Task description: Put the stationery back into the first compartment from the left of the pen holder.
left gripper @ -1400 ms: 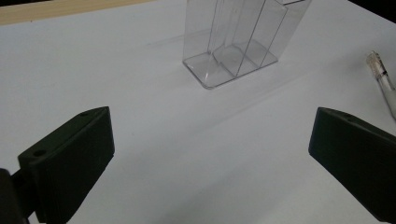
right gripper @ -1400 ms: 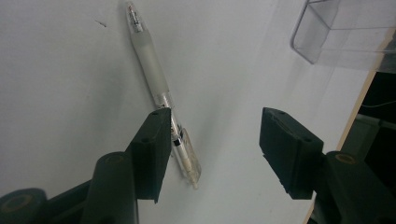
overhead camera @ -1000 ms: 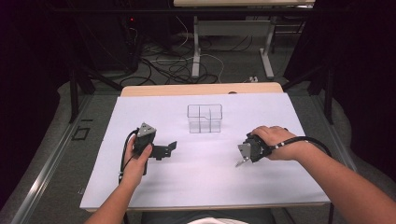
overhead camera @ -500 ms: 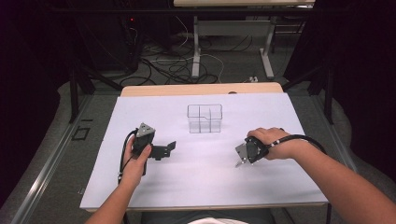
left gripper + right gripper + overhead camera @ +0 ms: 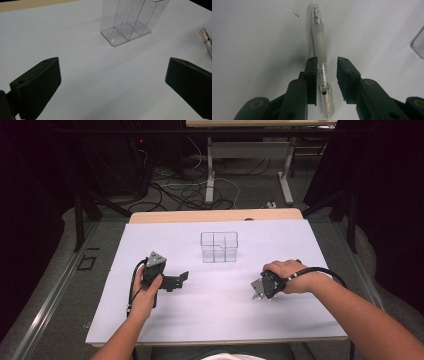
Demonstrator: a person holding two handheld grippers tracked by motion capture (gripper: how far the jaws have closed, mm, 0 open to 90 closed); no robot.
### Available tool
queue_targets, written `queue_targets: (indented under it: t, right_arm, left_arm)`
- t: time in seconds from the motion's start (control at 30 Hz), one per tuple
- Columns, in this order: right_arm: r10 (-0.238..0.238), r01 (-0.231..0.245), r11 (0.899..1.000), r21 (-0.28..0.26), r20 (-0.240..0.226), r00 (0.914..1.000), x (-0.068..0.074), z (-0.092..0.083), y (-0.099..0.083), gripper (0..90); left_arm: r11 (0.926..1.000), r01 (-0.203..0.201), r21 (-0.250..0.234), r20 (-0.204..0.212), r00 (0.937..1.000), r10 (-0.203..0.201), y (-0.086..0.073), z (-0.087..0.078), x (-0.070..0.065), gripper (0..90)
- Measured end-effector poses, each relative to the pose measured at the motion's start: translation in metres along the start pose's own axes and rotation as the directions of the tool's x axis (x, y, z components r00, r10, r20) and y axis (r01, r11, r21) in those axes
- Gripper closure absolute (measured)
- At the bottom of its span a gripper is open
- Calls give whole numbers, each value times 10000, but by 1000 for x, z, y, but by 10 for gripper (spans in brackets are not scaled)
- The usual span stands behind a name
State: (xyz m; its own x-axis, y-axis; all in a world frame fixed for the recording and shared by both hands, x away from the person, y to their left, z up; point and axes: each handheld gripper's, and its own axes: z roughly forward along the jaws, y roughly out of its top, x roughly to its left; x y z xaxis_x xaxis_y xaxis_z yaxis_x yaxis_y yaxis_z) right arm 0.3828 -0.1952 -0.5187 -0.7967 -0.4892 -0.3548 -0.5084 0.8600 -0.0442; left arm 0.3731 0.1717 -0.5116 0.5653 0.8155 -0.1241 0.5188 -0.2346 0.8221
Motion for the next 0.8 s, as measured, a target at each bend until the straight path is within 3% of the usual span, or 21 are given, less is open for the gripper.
queue_targets:
  t: [0.03, 0.1, 0.13, 0.2, 0.23, 0.27, 0.3, 0.33, 0.43, 0.53, 0.8]
  right_arm:
    - [-25, 31, 9999, 167, -346, 9994, 0, 1, 1, 706]
    - [-105, 113, 9997, 231, -365, 9993, 0, 2, 2, 706]
    - [-146, 172, 9992, 355, -714, 9973, -1, 3, 3, 707]
    - [-75, 103, 9992, 392, -708, 9975, 0, 3, 3, 709]
    - [-145, 164, 9991, 403, -469, 9988, 1, 4, 4, 712]
    - [-175, 198, 9992, 360, -635, 9978, 0, 5, 4, 714]
    - [-237, 239, 9995, 206, -137, 9996, 1, 8, 4, 721]
    - [-237, 239, 9995, 206, -137, 9996, 1, 8, 4, 721]
    - [-240, 285, 9982, 521, -855, 9961, -1, 9, 6, 745]
    - [-279, 312, 9980, 550, -610, 9977, 0, 10, 6, 775]
    - [-340, 387, 9972, 633, -734, 9967, 0, 10, 7, 796]
  left_arm:
    - [10000, -3, 18, -7, 10000, 3, 0, 0, 0, 1]
    - [10000, 51, 10, -19, 10000, -51, 0, 0, 0, 1]
    - [10000, 40, -10, -21, 10000, -40, 0, 0, 0, 1]
    - [10000, 55, 17, -13, 10000, -55, 0, 0, 0, 1]
    - [9999, 159, 4, 10, 9999, -159, -1, 0, -1, 1]
    - [9999, 148, 10, 8, 9999, -148, -1, 0, -1, 1]
    - [9999, 139, 13, 2, 9999, -139, -1, 0, -1, 1]
    - [9999, 139, 18, 2, 9999, -139, -1, 0, -1, 1]
    - [10000, 80, 20, -30, 10000, -80, -1, 0, 0, 1]
    - [10000, 51, 28, -31, 10000, -51, -1, 0, 1, 1]
    - [10000, 61, 39, -51, 10000, -60, -1, 1, 0, 1]
